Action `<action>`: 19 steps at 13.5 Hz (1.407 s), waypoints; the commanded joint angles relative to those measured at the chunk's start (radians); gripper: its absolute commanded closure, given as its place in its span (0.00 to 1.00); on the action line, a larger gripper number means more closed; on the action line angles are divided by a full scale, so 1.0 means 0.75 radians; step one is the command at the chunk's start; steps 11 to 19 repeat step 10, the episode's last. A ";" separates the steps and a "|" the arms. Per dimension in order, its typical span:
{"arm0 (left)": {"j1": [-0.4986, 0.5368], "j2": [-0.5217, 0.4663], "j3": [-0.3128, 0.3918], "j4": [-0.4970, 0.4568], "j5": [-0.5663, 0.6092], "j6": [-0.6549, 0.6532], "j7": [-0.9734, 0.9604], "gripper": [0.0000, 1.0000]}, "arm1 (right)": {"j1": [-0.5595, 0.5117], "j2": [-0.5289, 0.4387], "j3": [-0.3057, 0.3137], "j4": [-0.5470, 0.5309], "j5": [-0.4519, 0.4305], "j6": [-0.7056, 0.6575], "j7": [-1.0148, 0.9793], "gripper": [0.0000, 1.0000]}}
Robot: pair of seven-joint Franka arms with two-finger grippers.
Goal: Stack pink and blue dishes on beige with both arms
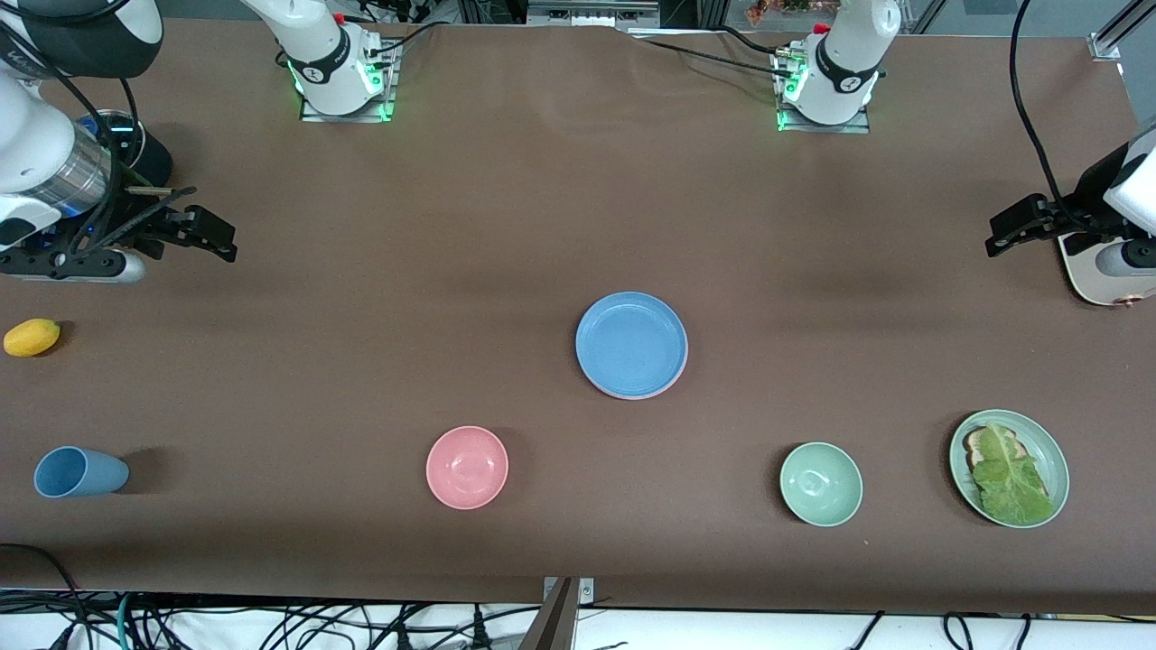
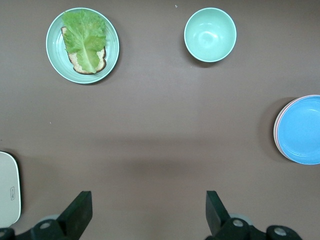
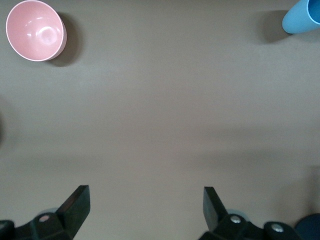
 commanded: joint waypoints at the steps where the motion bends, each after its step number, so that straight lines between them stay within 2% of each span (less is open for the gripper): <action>1: -0.005 0.010 0.006 0.024 -0.018 -0.013 0.033 0.00 | -0.014 0.005 0.003 0.047 -0.006 -0.019 -0.019 0.00; 19: -0.003 0.008 0.006 0.024 -0.018 -0.013 0.033 0.00 | -0.018 0.012 0.001 0.076 -0.012 -0.037 -0.025 0.00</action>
